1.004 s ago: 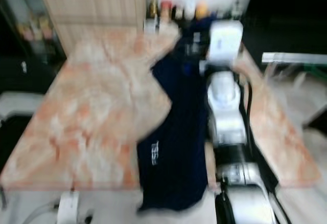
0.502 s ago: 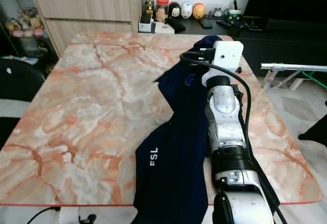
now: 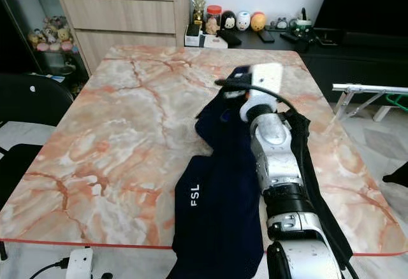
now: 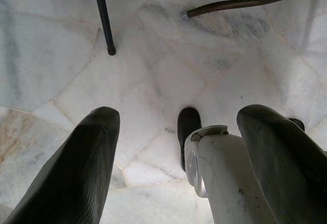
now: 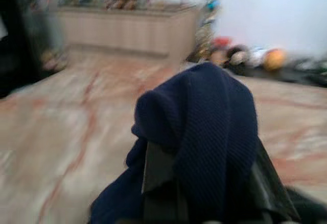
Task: Hang hanger
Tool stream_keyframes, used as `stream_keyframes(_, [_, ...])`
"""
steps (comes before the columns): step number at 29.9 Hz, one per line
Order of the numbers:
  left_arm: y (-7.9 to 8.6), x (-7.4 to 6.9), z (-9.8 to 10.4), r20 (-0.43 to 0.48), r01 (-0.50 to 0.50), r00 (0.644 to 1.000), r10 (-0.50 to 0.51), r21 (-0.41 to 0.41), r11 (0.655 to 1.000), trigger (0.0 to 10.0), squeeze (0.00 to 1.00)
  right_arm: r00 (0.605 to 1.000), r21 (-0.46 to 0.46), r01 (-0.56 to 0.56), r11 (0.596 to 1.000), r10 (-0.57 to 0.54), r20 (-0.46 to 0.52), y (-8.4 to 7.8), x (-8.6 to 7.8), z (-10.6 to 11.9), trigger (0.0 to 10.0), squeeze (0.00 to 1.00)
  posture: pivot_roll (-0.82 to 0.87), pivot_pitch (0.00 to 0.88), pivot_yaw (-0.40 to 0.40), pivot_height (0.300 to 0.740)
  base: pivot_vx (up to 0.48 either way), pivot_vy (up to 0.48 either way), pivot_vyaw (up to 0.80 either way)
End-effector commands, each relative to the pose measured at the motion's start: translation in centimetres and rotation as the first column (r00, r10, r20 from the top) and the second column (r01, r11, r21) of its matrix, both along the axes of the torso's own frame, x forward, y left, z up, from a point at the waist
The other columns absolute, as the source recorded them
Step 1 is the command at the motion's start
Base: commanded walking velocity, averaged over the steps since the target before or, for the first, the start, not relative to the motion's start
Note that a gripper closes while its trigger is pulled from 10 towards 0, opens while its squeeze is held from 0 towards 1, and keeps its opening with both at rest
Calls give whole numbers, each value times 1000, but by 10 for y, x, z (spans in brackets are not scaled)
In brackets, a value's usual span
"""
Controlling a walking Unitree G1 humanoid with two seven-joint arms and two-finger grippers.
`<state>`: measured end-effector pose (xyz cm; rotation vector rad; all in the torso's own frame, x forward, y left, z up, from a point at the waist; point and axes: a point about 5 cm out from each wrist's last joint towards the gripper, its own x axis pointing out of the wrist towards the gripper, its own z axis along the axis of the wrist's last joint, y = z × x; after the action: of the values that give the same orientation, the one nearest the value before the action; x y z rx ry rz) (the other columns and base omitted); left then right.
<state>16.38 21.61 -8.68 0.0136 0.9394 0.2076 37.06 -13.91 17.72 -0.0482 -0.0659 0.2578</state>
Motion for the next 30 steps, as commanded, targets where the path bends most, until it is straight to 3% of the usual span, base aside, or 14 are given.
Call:
stream_keyframes(1, [-1,-6,-3,-27,-4,1000,4,-12,1000,10000,0,1000,-18,-7,1000,7,-23,-3,0,-1,10000,0,3,0,-34,740,0,0,0])
stream_keyframes(4, [0,-7,-3,-30,-6,1000,5,-12,1000,10000,0,998,-46,23,999,-25,-50,-8,-1,-7,10000,0,0,0,-34,740,0,0,0])
stream_keyframes(7, [0,-7,-3,-32,-3,999,2,-13,1000,10000,0,988,-32,36,999,-41,-151,-12,-6,-25,10000,0,-1,0,-34,740,0,0,0])
stream_keyframes(12, [-1,-6,-3,-30,-3,1000,3,-15,1000,10000,0,974,-14,43,999,-45,-222,-14,-15,-40,10000,0,6,0,-38,740,0,0,0])
stream_keyframes(19, [-1,-7,-3,-32,-3,999,3,-17,1000,10000,0,967,4,23,1000,-21,-253,-11,-30,-46,10000,0,8,0,-42,740,0,0,0])
stream_keyframes(20, [-1,-7,-4,-32,-3,999,3,-17,1000,10000,0,967,5,26,1000,-24,-255,-12,-31,-45,10000,875,8,0,-42,740,0,0,0])
stream_keyframes(21, [-1,-7,-4,-33,-3,999,2,-17,1000,10000,0,966,5,30,1000,-28,-256,-13,-32,-45,10000,875,4,0,-44,740,0,0,0])
stream_keyframes(22, [-1,-7,-4,-33,-2,999,1,-17,1000,10000,0,965,-4,38,999,-38,-258,-14,-34,-44,10000,1000,2,0,-44,740,0,0,0])
stream_keyframes(30, [-2,-7,-4,-34,3,999,-3,-20,1000,10000,0,968,-58,13,998,-28,-248,-15,-49,-38,10000,1000,-2,0,-50,740,0,0,0])
